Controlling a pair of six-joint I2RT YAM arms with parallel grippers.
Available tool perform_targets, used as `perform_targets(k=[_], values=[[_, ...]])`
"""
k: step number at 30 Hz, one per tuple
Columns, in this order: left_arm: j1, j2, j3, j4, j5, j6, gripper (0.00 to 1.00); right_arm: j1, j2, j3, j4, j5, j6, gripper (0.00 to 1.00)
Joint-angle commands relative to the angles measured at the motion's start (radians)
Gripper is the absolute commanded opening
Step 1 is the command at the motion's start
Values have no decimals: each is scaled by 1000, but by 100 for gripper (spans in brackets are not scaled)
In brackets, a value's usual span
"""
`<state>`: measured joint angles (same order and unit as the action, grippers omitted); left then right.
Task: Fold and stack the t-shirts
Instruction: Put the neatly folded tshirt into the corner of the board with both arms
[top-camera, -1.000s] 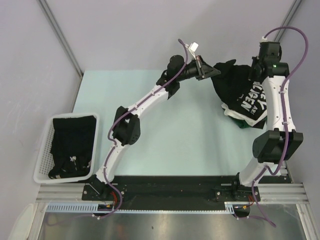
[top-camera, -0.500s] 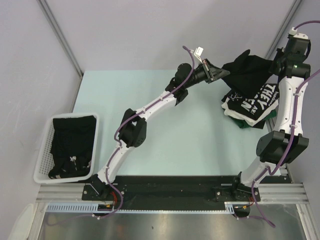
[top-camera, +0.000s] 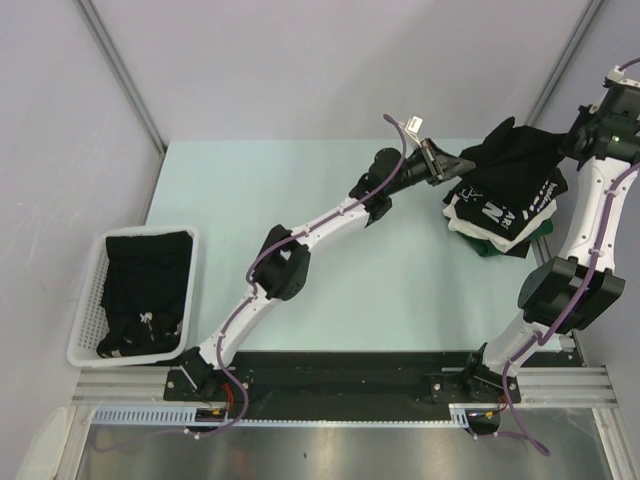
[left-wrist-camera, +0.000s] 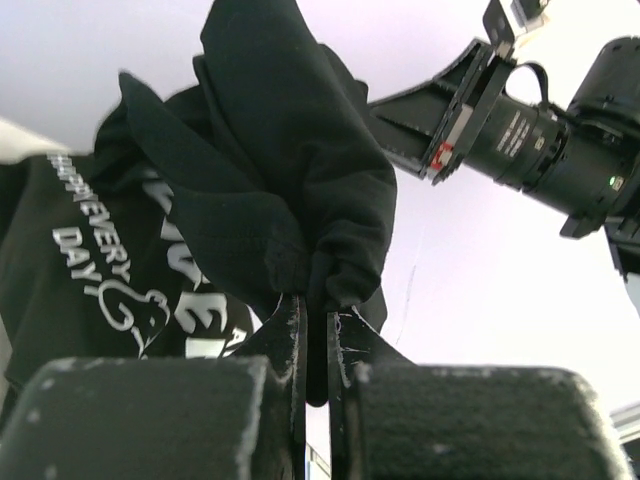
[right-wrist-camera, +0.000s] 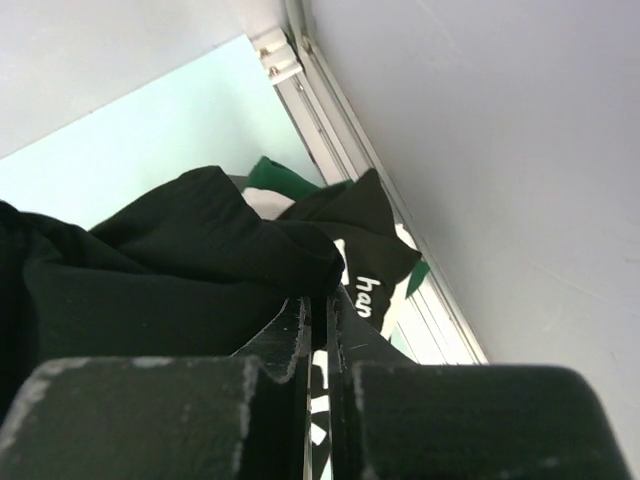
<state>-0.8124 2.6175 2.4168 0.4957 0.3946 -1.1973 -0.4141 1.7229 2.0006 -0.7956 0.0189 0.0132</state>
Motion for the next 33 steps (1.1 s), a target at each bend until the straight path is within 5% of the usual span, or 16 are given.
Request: perform_targets(k=[1, 17, 33], values=[[2, 35, 36, 61, 36, -24, 0, -83, 24, 15, 164, 89, 4, 0], [-11, 127, 57, 92, 23, -76, 0, -160, 53, 26, 153, 56, 11, 0], [-24, 122, 22, 72, 62, -79, 0, -160, 60, -194, 257, 96, 1, 0]])
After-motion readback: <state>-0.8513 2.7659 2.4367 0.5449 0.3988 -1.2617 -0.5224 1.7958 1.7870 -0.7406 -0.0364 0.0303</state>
